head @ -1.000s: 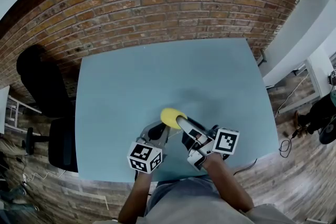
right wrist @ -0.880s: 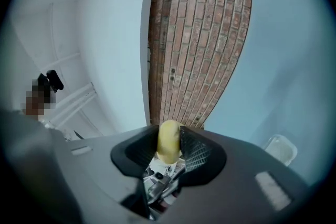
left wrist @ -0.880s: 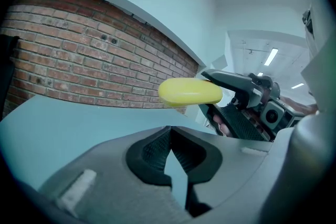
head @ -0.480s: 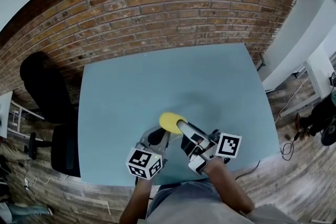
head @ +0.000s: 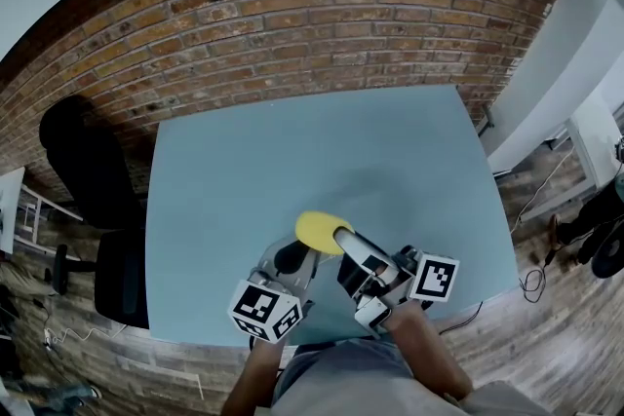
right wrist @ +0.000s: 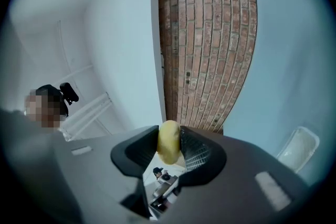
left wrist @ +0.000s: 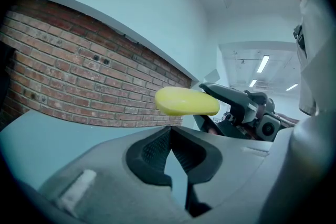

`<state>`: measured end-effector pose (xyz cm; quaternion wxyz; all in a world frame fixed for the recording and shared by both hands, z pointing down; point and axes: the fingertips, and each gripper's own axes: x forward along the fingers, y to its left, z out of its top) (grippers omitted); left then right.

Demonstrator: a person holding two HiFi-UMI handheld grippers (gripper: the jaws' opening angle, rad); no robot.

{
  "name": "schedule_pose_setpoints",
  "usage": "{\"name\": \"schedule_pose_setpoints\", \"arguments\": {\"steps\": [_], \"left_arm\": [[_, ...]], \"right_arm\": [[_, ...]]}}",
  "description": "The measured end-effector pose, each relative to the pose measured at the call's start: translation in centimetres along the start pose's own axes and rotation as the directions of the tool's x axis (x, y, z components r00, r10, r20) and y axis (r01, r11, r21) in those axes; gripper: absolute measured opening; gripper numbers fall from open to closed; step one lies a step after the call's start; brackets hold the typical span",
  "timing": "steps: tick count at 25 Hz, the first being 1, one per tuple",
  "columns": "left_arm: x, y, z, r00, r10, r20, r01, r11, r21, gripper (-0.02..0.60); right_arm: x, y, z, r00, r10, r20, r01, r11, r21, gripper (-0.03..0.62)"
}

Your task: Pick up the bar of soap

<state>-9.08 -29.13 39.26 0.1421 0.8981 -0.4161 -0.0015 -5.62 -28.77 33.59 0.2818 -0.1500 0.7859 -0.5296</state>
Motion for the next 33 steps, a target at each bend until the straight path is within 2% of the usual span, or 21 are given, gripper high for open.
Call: {"name": "schedule_pose_setpoints", "arguments": {"steps": [8, 33], "left_arm": [[-0.16, -0.13, 0.08, 1.000, 0.001, -0.001, -0.001, 1.000, -0.001, 0.003], [-0.81, 0.35, 0.48, 1.000, 0.001, 0.009, -0.001, 1.000, -0.011, 0.003]], "right_arm": [[0.05, 0.95, 0.38, 0.998, 0.056, 0.029, -0.057, 0.997, 0.049, 0.124], [0.46, 0.88, -0.37, 0.997, 0.072, 0.028, -0.074, 0.994, 0.078, 0.124]]}}
